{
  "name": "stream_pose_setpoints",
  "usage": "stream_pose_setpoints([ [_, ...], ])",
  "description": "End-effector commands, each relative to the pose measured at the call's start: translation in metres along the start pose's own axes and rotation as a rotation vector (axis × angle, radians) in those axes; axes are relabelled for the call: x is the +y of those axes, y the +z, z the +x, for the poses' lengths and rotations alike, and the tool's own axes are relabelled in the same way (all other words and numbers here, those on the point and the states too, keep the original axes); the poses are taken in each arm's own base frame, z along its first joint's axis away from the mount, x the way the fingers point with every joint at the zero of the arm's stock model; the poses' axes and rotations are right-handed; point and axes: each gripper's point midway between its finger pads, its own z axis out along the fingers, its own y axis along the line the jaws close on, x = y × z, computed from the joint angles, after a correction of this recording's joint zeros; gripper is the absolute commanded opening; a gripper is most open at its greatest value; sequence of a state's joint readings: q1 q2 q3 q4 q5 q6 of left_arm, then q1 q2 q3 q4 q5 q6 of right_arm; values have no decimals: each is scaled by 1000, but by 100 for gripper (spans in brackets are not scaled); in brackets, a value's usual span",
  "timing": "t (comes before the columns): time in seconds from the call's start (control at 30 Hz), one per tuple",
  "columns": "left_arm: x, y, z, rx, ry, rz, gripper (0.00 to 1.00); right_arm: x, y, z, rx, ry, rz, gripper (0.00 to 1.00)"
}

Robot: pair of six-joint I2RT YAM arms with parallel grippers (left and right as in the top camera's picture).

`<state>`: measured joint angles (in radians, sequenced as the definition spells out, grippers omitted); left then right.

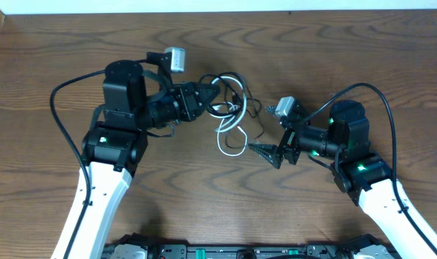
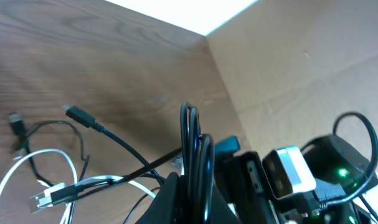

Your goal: Untangle cables

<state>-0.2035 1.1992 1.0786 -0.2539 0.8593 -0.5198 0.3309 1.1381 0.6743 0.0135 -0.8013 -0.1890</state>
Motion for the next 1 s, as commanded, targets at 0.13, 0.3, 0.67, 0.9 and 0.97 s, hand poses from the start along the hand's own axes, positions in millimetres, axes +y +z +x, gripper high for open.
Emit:
stream_pose_setpoints([
  [0.13, -26, 5, 5, 35, 70, 79, 8, 36, -6, -25, -95, -51, -216, 99],
  [0.3, -29, 5, 5, 37, 76, 91, 8, 38, -7, -29, -108, -28, -228, 99],
  [0.67, -59, 0, 2, 46, 156, 241, 8, -6, -1, -31, -104, 289, 4, 99],
  [0.9, -60, 0, 2, 45, 158, 241, 7, -9, -3, -45, -161, 411, 2, 99],
  [0.97, -60, -1, 1, 41, 163, 244, 8, -11, -1, -42, -152, 438, 14, 99],
])
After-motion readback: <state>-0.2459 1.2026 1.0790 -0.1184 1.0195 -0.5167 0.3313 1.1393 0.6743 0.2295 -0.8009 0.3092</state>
